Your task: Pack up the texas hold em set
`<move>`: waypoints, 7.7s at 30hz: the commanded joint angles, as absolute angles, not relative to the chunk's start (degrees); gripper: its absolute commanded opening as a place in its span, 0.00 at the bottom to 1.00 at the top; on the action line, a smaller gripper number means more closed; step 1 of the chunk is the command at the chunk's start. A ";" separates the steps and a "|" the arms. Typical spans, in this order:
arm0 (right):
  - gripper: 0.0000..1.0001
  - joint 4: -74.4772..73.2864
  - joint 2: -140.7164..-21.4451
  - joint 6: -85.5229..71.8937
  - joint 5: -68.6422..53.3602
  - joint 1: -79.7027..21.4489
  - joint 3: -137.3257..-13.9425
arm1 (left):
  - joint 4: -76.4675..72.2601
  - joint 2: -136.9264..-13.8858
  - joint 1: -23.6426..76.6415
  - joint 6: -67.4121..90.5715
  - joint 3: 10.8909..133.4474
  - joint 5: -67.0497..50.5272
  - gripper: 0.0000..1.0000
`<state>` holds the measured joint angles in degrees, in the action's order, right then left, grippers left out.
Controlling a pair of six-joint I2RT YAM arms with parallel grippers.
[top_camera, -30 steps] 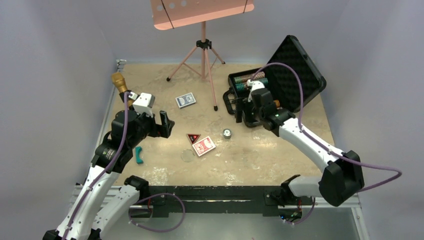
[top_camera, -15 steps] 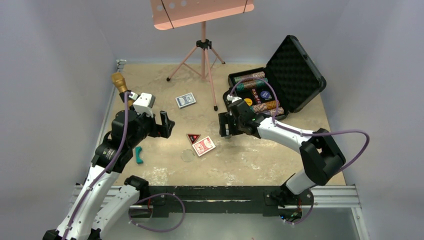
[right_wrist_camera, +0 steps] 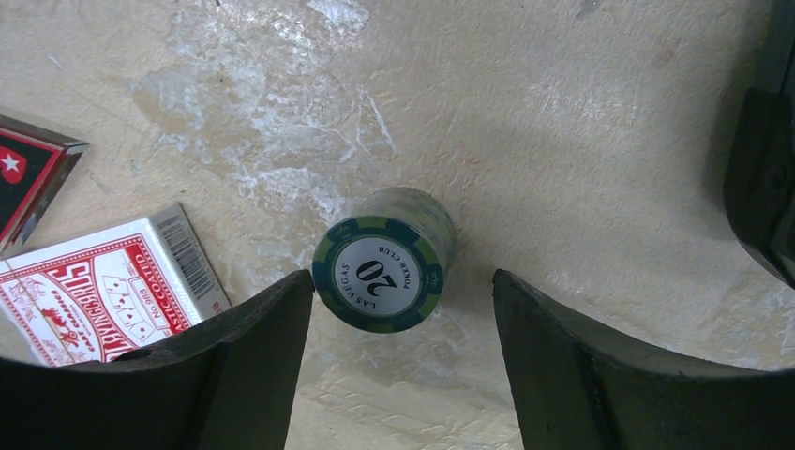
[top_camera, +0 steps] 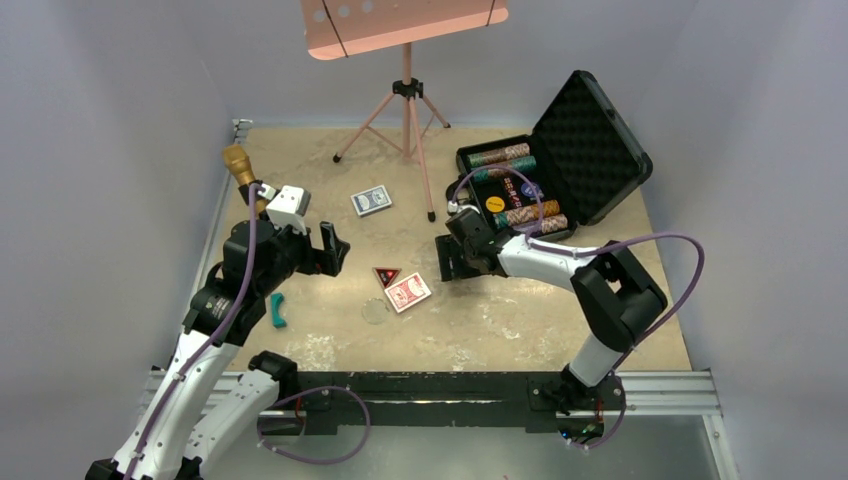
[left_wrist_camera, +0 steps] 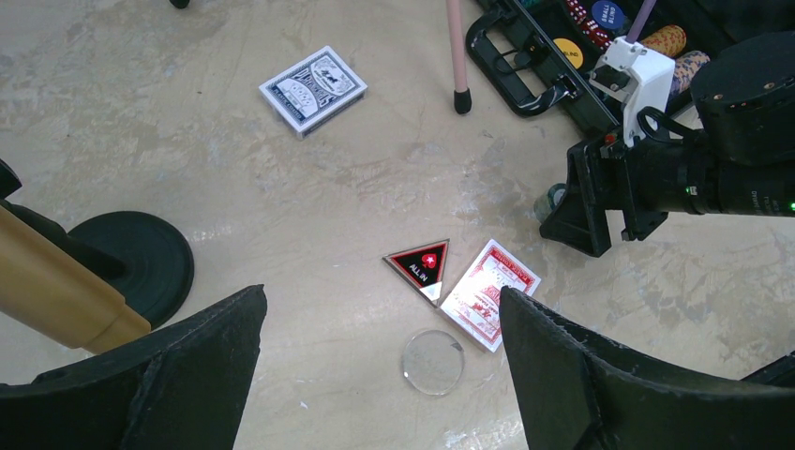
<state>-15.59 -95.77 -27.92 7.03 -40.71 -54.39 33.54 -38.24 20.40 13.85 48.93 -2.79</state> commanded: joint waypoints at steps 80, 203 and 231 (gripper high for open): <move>0.73 -29.37 -89.16 -0.62 16.53 -27.51 -68.37 | 31.90 -37.60 20.57 12.74 49.00 -3.35 0.98; 0.59 -22.76 -86.86 -8.73 13.37 -24.51 -62.49 | 31.90 -37.79 20.57 12.84 48.98 -3.19 0.98; 0.59 -6.88 -63.41 -17.84 -13.36 -25.03 -42.70 | 32.40 -62.18 31.07 10.98 52.93 -0.34 0.91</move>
<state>-12.27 -64.27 -14.39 -9.54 -24.51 -45.08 33.54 -55.53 29.63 12.21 49.28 -1.69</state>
